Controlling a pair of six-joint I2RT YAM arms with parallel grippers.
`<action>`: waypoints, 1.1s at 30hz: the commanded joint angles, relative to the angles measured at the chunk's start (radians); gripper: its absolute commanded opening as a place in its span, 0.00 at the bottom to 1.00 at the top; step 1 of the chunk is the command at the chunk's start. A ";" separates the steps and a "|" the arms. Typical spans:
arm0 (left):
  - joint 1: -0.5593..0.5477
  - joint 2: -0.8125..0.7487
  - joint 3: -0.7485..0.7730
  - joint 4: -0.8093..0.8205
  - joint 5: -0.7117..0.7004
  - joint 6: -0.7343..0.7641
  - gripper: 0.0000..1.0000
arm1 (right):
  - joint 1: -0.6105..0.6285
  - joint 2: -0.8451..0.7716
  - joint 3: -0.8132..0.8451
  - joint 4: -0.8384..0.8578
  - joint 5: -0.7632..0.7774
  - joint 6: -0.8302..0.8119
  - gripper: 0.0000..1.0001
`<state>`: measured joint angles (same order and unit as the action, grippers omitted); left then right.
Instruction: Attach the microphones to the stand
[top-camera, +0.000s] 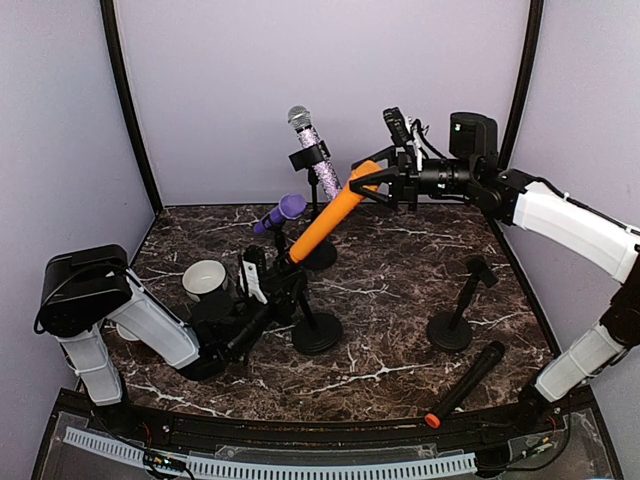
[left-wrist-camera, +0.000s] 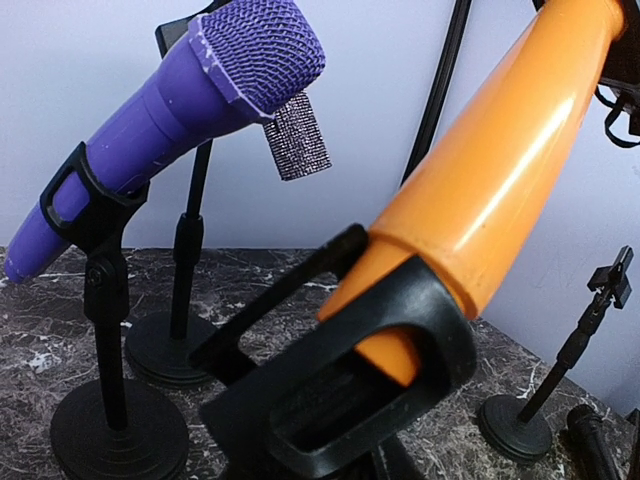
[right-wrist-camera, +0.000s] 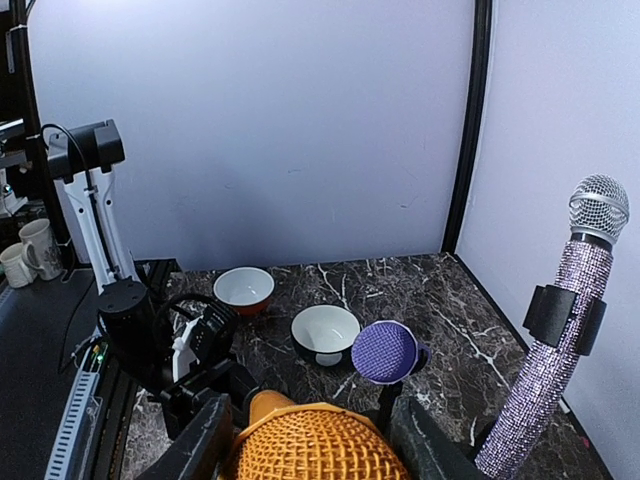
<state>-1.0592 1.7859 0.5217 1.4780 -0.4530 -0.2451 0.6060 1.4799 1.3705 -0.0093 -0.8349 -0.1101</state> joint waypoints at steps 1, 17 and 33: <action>-0.006 -0.060 -0.001 0.162 0.029 0.022 0.00 | 0.021 -0.023 -0.028 -0.208 0.008 -0.168 0.00; -0.016 -0.089 0.048 0.018 0.082 0.141 0.00 | 0.054 -0.011 0.092 -0.690 0.188 -0.365 0.00; -0.042 -0.069 0.101 -0.044 0.079 0.230 0.00 | 0.094 0.103 0.107 -0.861 0.213 -0.167 0.00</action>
<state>-1.0660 1.7550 0.5587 1.3510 -0.5011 -0.1009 0.6399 1.5188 1.5627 -0.7891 -0.5774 -0.3103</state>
